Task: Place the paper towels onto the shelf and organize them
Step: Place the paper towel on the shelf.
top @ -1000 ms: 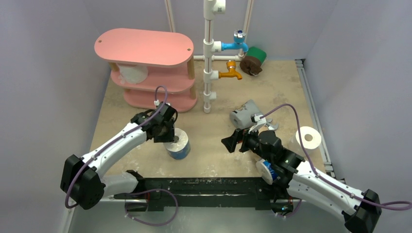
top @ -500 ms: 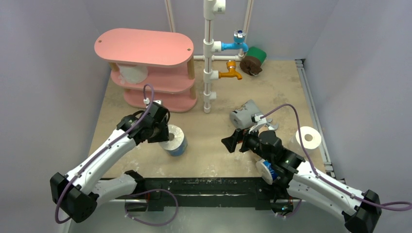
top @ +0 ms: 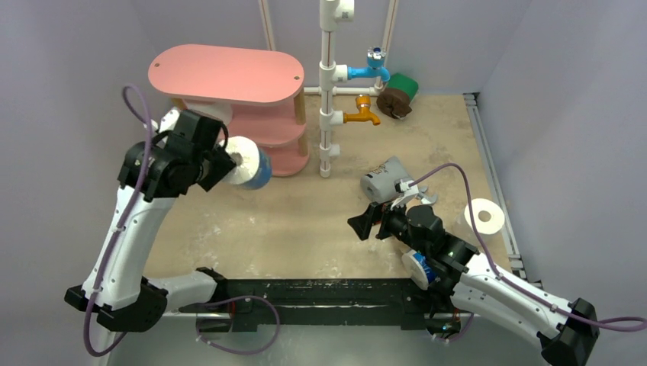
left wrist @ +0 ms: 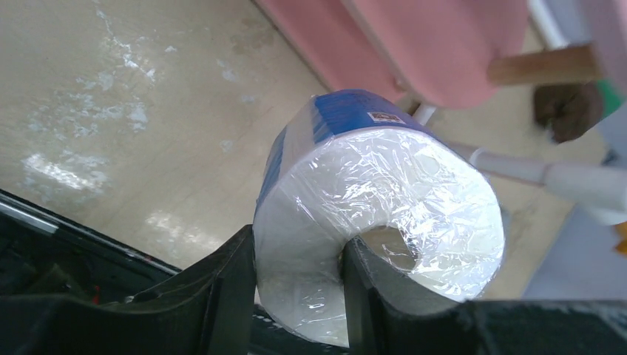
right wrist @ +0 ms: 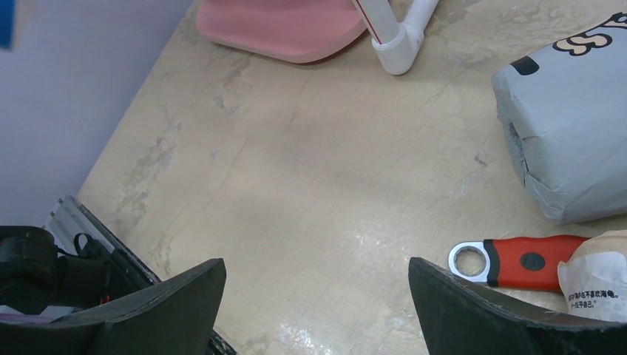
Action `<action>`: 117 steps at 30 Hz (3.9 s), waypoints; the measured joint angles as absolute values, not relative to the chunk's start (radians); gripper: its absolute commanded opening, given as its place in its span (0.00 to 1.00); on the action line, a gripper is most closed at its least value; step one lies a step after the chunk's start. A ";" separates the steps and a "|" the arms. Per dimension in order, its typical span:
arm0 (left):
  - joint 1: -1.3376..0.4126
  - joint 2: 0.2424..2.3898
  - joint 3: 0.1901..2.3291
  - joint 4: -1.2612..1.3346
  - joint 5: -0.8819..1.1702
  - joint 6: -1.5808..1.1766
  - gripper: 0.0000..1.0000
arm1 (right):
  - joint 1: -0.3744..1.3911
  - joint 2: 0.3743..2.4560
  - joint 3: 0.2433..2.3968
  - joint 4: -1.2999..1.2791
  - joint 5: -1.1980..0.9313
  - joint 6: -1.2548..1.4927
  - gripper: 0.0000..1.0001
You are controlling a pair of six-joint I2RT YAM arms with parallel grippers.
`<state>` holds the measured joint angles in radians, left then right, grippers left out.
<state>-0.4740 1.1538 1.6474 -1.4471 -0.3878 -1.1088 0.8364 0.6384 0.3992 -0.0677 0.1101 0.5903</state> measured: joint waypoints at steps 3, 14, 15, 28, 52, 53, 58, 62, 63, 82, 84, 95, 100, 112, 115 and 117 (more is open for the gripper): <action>-0.450 1.231 1.863 -1.530 -0.422 -1.253 0.01 | 0.836 0.642 0.399 -0.068 0.109 0.590 0.97; -0.445 1.084 1.919 -1.580 -0.530 -1.534 0.06 | 0.836 0.656 0.399 -0.067 0.104 0.590 0.97; -0.445 1.087 1.946 -1.596 -0.537 -1.535 0.06 | 0.836 0.657 0.399 -0.067 0.105 0.590 0.97; -0.367 1.420 2.297 -1.604 -0.525 -1.514 0.00 | 0.836 0.680 0.399 -0.067 0.105 0.590 0.96; -0.320 1.546 2.379 -1.460 -0.498 -1.448 0.05 | 0.836 0.692 0.399 -0.064 0.105 0.590 0.97; -0.317 1.552 2.383 -1.457 -0.497 -1.446 0.06 | 0.836 0.692 0.399 -0.064 0.105 0.590 0.97; -0.307 1.587 2.402 -1.436 -0.497 -1.430 0.11 | 0.836 0.692 0.399 -0.064 0.105 0.590 0.97; -0.300 1.592 2.415 -1.433 -0.494 -1.419 0.15 | 0.836 0.692 0.399 -0.064 0.105 0.590 0.97; -0.297 1.594 2.418 -1.431 -0.493 -1.417 0.17 | 0.836 0.692 0.399 -0.064 0.105 0.590 0.97; -0.287 1.602 2.426 -1.413 -0.478 -1.367 0.40 | 0.836 0.694 0.399 -0.059 0.105 0.590 0.97; -0.287 1.602 2.426 -1.412 -0.478 -1.366 0.48 | 0.836 0.694 0.399 -0.059 0.105 0.590 0.97; -0.281 1.605 2.426 -1.293 -0.464 -1.364 0.60 | 0.836 0.694 0.399 -0.059 0.105 0.590 0.97; -0.281 1.604 2.423 -1.281 -0.461 -1.364 0.61 | 0.836 0.694 0.399 -0.059 0.105 0.590 0.97; -0.281 1.597 2.406 -1.255 -0.459 -1.351 0.62 | 0.836 0.694 0.399 -0.059 0.105 0.590 0.97; -0.281 1.577 2.389 -1.251 -0.459 -1.340 0.63 | 0.836 0.694 0.399 -0.059 0.105 0.590 0.97; -0.281 1.553 2.370 -1.251 -0.461 -1.330 0.64 | 0.836 0.696 0.399 -0.059 0.105 0.590 0.97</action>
